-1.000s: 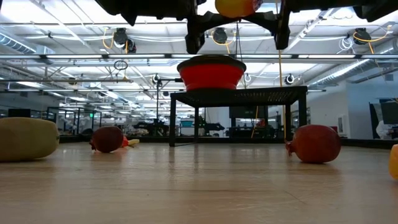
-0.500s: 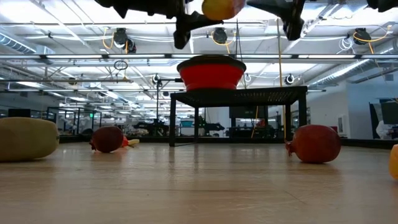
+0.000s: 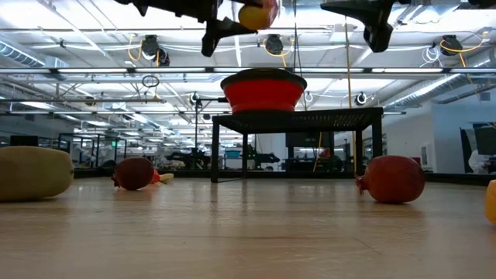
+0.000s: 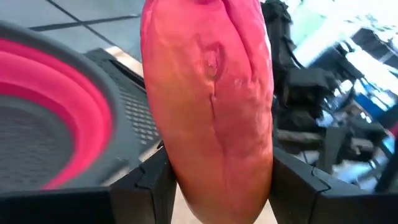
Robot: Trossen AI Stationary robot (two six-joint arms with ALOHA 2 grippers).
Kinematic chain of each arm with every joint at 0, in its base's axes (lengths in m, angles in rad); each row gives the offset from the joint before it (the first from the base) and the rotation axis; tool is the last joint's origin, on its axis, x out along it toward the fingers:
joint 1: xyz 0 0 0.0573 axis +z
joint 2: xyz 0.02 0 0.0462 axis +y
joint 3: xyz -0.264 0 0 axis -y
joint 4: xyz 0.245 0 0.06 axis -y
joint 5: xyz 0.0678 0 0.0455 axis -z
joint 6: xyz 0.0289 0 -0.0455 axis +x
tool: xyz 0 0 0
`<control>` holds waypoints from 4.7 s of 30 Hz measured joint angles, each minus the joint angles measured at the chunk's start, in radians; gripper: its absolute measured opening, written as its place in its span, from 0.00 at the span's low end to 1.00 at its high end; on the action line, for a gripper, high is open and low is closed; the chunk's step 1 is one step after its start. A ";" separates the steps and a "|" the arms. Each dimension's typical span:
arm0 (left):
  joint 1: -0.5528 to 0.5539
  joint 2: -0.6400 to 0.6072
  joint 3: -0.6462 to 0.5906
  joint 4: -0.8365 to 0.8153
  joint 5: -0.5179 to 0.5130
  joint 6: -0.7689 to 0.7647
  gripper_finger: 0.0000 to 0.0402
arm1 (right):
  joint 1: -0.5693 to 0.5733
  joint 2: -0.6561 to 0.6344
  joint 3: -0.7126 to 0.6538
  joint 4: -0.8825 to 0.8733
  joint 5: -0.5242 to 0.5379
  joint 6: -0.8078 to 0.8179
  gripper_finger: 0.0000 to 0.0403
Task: Pick & Place Fruit
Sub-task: Put the mango into the strainer bowl on the shelf
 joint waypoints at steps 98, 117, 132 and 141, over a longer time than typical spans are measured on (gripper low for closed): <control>0.161 0.251 0.313 -0.498 -0.246 0.441 0.49 | 0.018 -0.098 0.001 -0.064 -0.024 -0.212 0.00; 0.162 0.251 0.313 -0.499 -0.231 0.475 0.57 | 0.018 -0.098 0.001 -0.065 -0.025 -0.212 0.00; 0.175 0.251 0.313 -0.493 -0.240 0.481 0.57 | 0.018 -0.098 0.001 -0.065 -0.025 -0.212 0.00; 0.174 0.251 0.313 -0.490 -0.232 0.480 0.57 | 0.018 -0.098 0.000 -0.065 -0.025 -0.212 0.00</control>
